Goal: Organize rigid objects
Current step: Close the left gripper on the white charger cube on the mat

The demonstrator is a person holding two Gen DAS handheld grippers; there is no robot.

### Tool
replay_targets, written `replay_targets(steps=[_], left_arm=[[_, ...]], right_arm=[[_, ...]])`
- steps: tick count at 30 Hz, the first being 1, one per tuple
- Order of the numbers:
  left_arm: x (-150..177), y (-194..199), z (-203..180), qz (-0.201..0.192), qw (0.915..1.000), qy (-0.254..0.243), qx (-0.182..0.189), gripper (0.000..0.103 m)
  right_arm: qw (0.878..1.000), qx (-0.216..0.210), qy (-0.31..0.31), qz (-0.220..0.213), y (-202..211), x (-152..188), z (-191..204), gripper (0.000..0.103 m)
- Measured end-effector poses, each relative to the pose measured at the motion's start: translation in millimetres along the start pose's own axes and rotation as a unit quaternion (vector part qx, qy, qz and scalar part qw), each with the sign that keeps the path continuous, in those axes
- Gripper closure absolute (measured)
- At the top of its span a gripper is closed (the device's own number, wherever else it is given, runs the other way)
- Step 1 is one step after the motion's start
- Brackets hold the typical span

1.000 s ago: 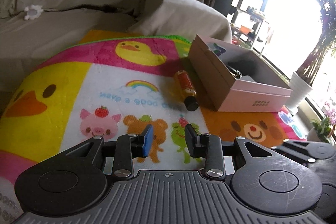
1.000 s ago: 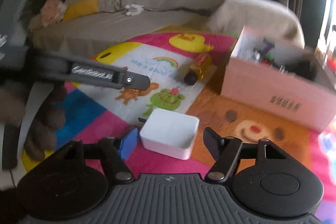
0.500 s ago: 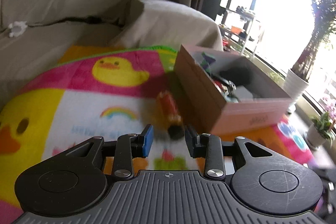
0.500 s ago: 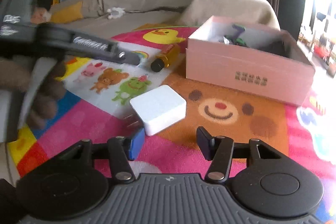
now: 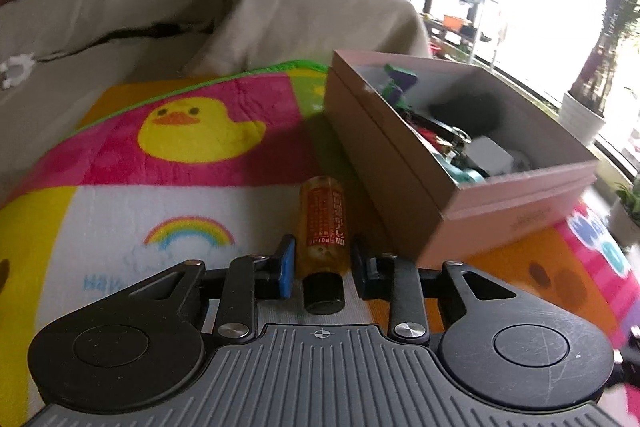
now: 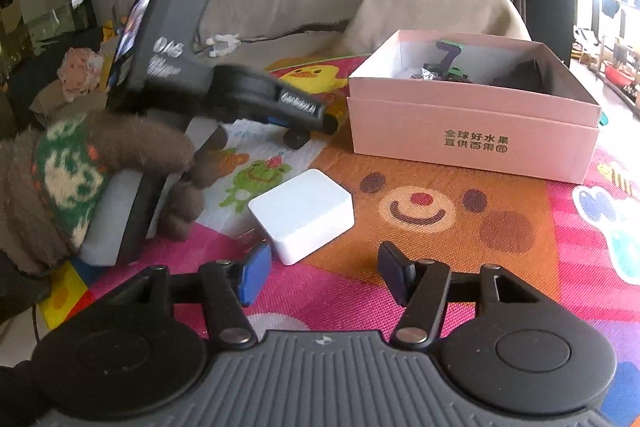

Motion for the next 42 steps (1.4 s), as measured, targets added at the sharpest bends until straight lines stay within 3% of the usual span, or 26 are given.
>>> replay_targets(steps=[11, 13, 17, 21, 24, 28, 32, 36, 40, 42], left_arm=[[60.5, 53.4, -6.1, 0.025, 0.9976, -0.037, 0.054, 0.071], [66.9, 61.8, -6.7, 0.027, 0.9977, -0.041, 0.047, 0.07], [64.2, 88.3, -9.7, -0.018, 0.9976, -0.067, 0.008, 0.071], [65.0, 107.6, -39.0, -0.034, 0.9935, -0.092, 0.057, 0.071], [73.5, 104.6, -66.7, -0.021, 0.9901, -0.124, 0.063, 0.071], [97.9, 94.8, -109.4, 0.023, 0.9781, -0.182, 0.098, 0.068], [112.5, 80.5, -131.0, 0.058, 0.9718, -0.198, 0.115, 0.067], [110.3, 76.5, -145.1, 0.062, 0.9688, -0.2, 0.133, 0.052], [108.7, 75.8, -153.7, 0.055, 0.9658, -0.214, 0.136, 0.051], [100.5, 82.5, -148.3, 0.013, 0.9713, -0.211, 0.109, 0.051]], right_arm=[[1.0, -0.001, -0.003, -0.001, 0.2, 0.0, 0.4, 0.043], [1.0, 0.004, -0.006, -0.003, 1.9, -0.2, -0.8, 0.043], [0.999, 0.029, -0.023, -0.029, 18.7, -1.7, -14.6, 0.042], [0.992, 0.101, -0.024, -0.069, 43.2, 1.9, -48.0, 0.04], [0.985, 0.143, -0.055, -0.079, 52.6, 7.2, -80.9, 0.04], [0.98, 0.108, -0.148, -0.078, 55.9, 12.5, -114.1, 0.04], [0.979, 0.094, -0.171, -0.063, 49.0, 14.8, -121.8, 0.04], [0.981, 0.091, -0.161, -0.065, 48.2, 15.8, -116.3, 0.04], [0.98, 0.085, -0.17, -0.062, 48.8, 16.8, -118.6, 0.039], [0.979, 0.082, -0.174, -0.063, 49.2, 17.2, -119.4, 0.039]])
Point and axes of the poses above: each gripper's, at about its wrist camera, not at the fingertips, and y roughly against the way its jaws point, z to its left, x to its underside, the point moved 9 cm from there along -y, roughly the way its jaws point, and after that the axes turned 9 degrees about z, right-handed, at the moved point
